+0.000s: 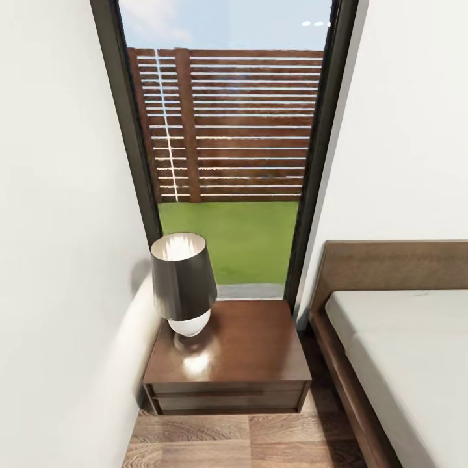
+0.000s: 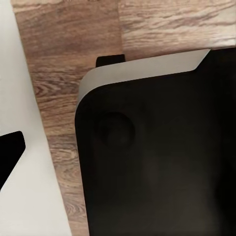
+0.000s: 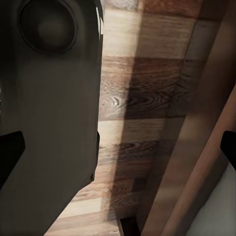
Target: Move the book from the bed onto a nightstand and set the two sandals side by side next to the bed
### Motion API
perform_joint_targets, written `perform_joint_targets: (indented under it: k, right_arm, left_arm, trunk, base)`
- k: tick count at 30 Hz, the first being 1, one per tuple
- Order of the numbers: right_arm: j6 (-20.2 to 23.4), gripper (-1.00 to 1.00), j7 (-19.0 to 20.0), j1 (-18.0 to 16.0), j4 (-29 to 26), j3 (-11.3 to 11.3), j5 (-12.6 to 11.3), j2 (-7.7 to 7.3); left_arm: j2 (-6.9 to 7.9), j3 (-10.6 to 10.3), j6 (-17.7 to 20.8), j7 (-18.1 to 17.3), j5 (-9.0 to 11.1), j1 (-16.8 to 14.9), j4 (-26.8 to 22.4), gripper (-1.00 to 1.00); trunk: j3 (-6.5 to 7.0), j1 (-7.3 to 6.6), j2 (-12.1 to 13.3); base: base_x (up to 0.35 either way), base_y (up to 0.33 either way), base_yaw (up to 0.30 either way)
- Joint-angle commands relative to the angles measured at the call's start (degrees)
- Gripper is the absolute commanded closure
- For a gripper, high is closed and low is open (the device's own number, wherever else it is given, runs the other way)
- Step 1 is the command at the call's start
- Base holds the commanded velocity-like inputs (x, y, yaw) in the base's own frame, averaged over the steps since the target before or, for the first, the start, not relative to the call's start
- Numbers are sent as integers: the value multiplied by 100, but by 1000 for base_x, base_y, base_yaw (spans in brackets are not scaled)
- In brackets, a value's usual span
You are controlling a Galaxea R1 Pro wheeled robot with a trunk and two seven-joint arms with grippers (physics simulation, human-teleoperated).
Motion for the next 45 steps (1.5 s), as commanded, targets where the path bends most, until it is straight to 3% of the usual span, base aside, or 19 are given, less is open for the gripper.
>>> perform_joint_targets:
  k: [1,45]
  right_arm:
    - [26,-100,-19,-6,7,47,-5,3]
    - [26,-100,-16,-6,6,45,-5,7]
  left_arm:
    - [1,-49,-21,24,50,-4,4,-100]
    - [-2,-49,-20,24,50,-4,4,-100]
  trunk:
    - [-5,0,-2]
    - [-5,0,-2]
  base:
    - [7,5,0]
    - [36,38,0]
